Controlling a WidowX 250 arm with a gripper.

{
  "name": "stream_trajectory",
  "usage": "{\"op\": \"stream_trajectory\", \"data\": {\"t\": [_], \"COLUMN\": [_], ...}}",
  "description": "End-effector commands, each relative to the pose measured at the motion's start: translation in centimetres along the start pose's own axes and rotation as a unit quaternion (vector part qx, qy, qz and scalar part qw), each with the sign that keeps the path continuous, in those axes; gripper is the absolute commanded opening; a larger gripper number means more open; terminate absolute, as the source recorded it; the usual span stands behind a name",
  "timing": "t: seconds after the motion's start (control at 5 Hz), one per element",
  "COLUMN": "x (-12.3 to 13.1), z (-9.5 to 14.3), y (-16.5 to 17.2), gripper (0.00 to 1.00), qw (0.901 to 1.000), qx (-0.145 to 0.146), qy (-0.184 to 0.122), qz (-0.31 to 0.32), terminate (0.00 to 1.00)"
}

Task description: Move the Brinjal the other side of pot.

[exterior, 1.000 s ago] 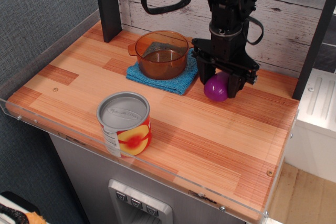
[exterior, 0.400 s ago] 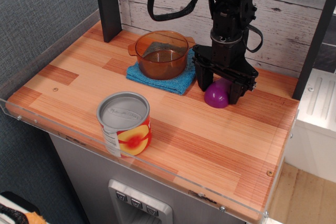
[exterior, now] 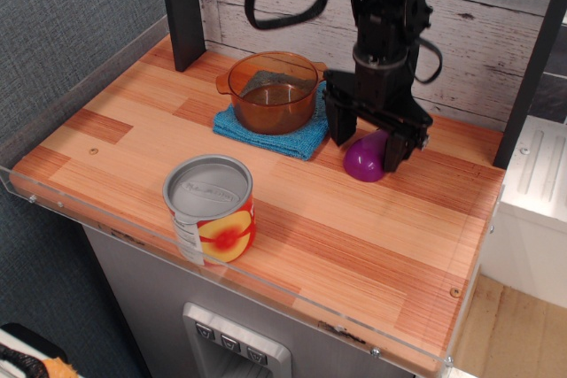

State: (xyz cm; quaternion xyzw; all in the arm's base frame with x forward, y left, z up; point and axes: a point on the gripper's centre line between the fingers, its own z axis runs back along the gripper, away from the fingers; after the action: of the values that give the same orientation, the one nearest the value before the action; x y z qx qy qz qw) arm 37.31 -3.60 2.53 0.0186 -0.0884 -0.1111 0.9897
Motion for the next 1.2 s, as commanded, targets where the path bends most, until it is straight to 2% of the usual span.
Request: {"op": "stream_trajectory", "data": {"t": [0.0, 0.2, 0.4, 0.6, 0.8, 1.0], "x": [1.3, 0.6, -0.4, -1.6, -2.3, -2.3], "z": [7.5, 9.7, 11.3, 12.9, 13.8, 13.8], "y": [0.1, 1.6, 3.5, 5.9, 7.1, 7.1], "gripper": [1.00, 1.00, 1.00, 1.00, 1.00, 1.00], "qw": [0.9975, 0.9976, 0.9964, 0.9949, 0.9936, 0.9936], "qx": [0.027, 0.045, 0.077, 0.089, 0.093, 0.093], "qy": [-0.060, -0.044, -0.034, -0.040, -0.042, -0.042], "qz": [-0.026, -0.026, -0.012, 0.024, 0.049, 0.049], "terminate": [0.00, 0.00, 0.00, 0.00, 0.00, 0.00]}}
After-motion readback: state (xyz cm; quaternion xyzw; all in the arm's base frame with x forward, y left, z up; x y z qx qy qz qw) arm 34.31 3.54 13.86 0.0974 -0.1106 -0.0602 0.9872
